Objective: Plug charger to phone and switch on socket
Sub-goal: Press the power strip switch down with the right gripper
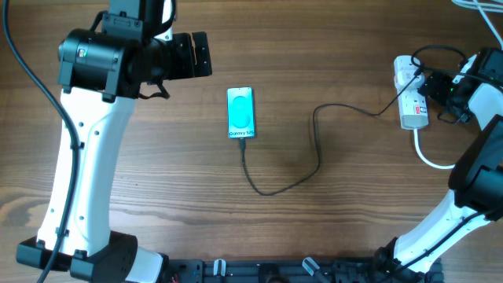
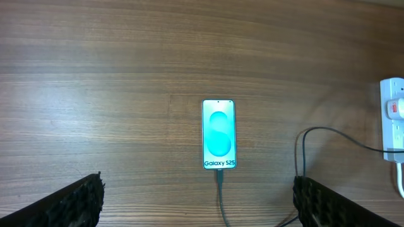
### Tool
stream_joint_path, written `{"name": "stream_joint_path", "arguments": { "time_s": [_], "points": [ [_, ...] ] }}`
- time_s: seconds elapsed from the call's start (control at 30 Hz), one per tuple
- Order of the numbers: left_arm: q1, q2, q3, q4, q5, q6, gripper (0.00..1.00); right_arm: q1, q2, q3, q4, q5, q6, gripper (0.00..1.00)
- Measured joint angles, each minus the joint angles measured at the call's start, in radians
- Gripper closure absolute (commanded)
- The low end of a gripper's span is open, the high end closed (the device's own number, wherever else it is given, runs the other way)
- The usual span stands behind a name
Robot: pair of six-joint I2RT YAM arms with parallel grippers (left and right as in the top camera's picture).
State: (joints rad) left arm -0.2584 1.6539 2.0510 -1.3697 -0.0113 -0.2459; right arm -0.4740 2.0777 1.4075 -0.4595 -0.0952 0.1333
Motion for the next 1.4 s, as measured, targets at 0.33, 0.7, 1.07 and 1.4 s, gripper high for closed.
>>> {"name": "stream_joint_path", "arguments": {
  "time_s": [0.33, 0.7, 1.07, 1.4],
  "points": [
    [0.0, 0.0, 0.0, 0.0, 0.0, 0.0, 0.0, -0.008, 0.0, 0.002, -0.026, -0.016, 0.001, 0.0],
    [0.0, 0.0, 0.0, 0.0, -0.001, 0.0, 0.0, -0.01, 0.0, 0.002, -0.039, -0.046, 0.004, 0.0],
    [0.0, 0.0, 0.0, 0.0, -0.003, 0.0, 0.0, -0.013, 0.0, 0.002, -0.056, -0.058, 0.019, 0.0],
    [0.0, 0.0, 0.0, 0.0, -0.003, 0.0, 0.0, 0.002, -0.024, 0.002, -0.189, -0.106, 0.045, 0.0]
  ]
}}
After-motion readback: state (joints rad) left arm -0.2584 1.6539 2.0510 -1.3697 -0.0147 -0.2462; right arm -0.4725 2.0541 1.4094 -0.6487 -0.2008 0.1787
